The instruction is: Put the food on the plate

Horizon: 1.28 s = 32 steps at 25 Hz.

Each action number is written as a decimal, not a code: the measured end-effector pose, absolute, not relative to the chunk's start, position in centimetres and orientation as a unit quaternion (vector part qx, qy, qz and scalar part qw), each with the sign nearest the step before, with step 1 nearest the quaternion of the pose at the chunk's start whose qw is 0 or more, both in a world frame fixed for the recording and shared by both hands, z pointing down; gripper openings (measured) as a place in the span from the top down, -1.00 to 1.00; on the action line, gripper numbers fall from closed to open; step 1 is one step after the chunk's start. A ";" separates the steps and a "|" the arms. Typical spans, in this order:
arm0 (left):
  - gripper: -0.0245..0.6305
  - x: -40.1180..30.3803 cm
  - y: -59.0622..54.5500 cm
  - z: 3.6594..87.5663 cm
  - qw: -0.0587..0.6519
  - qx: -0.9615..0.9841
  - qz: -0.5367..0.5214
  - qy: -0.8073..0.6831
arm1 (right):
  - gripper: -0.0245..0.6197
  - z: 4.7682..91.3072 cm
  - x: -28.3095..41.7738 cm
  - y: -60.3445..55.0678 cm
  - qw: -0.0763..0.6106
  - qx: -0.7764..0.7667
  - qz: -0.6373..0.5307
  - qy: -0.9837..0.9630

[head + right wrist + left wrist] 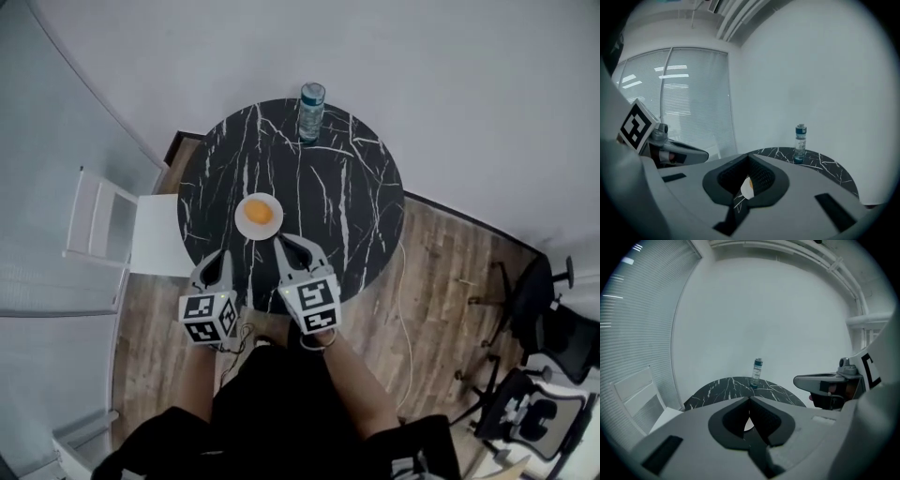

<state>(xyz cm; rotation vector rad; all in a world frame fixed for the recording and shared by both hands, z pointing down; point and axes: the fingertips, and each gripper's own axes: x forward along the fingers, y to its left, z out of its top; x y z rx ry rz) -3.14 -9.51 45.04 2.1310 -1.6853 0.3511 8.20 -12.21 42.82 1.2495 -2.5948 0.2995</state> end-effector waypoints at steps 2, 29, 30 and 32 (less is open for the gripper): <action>0.93 -3.2 -9.2 43.3 0.181 0.770 0.120 -0.599 | 0.93 40.7 8.6 -11.5 0.105 0.441 0.085 -0.887; 0.93 -3.5 -7.4 28.9 0.056 0.817 0.040 -0.572 | 0.93 26.0 9.7 -8.1 0.022 0.493 -0.044 -0.868; 0.93 -3.4 -7.5 28.8 0.056 0.817 0.041 -0.572 | 0.93 25.9 9.8 -8.2 0.022 0.495 -0.045 -0.867; 0.93 -3.4 -7.7 28.7 0.055 0.818 0.042 -0.571 | 0.93 25.7 9.9 -8.4 0.022 0.498 -0.045 -0.866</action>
